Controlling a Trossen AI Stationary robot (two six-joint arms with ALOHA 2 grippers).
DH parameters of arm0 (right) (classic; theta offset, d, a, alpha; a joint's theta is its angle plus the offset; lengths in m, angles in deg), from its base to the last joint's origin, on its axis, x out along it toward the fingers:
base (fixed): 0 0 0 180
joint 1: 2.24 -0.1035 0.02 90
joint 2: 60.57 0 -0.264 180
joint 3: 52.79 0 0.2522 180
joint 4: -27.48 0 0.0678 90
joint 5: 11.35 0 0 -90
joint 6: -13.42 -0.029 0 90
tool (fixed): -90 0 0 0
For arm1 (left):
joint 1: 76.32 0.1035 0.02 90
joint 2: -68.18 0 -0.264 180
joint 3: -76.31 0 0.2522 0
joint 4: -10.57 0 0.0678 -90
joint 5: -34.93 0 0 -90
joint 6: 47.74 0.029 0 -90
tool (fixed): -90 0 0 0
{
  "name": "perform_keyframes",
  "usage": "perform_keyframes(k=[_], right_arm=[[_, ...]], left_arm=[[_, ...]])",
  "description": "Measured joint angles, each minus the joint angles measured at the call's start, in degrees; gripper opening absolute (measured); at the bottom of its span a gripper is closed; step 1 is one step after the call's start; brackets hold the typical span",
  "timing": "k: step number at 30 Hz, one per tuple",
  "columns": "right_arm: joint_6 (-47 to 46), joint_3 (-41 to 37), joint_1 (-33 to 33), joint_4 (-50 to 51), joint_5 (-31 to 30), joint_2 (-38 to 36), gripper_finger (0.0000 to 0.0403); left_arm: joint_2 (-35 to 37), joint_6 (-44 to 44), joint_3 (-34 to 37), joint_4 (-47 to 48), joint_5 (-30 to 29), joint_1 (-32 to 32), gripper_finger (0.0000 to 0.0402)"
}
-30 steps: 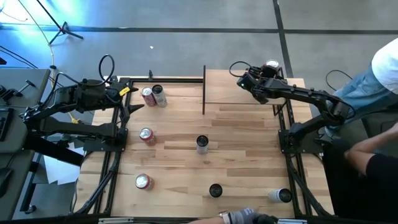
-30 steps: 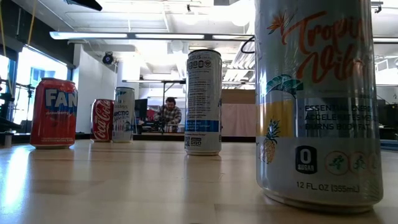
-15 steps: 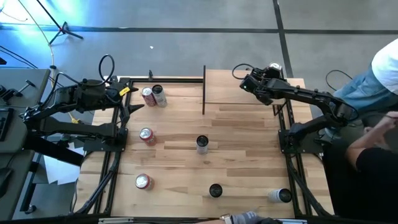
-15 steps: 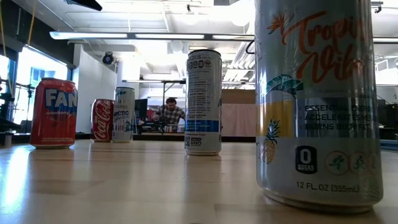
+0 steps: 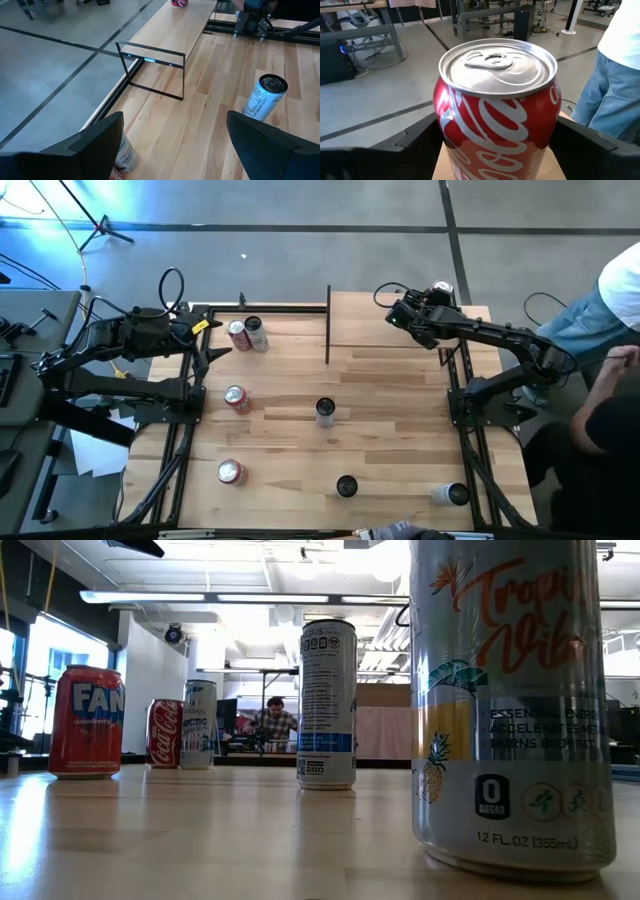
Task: Place canned beverage on shelf
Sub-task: Put the red soda can on the shelf
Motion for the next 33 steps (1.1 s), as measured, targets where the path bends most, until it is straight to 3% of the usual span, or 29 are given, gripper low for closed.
perform_keyframes(k=[14,25,33], right_arm=[[-0.04,-0.02,0.00,0.01,0.25,0.02,0.0319],[-0.09,-0.15,0.00,1.44,4.09,0.13,0.0391],[-0.25,-0.13,-1.39,0.96,4.09,0.11,0.0399]], left_arm=[[-0.01,0.00,-0.01,0.01,0.00,0.00,0.0335],[0.00,0.00,0.00,0.00,0.00,-0.01,0.0335],[0.00,0.00,-0.01,-0.01,0.00,-0.01,0.0335]])
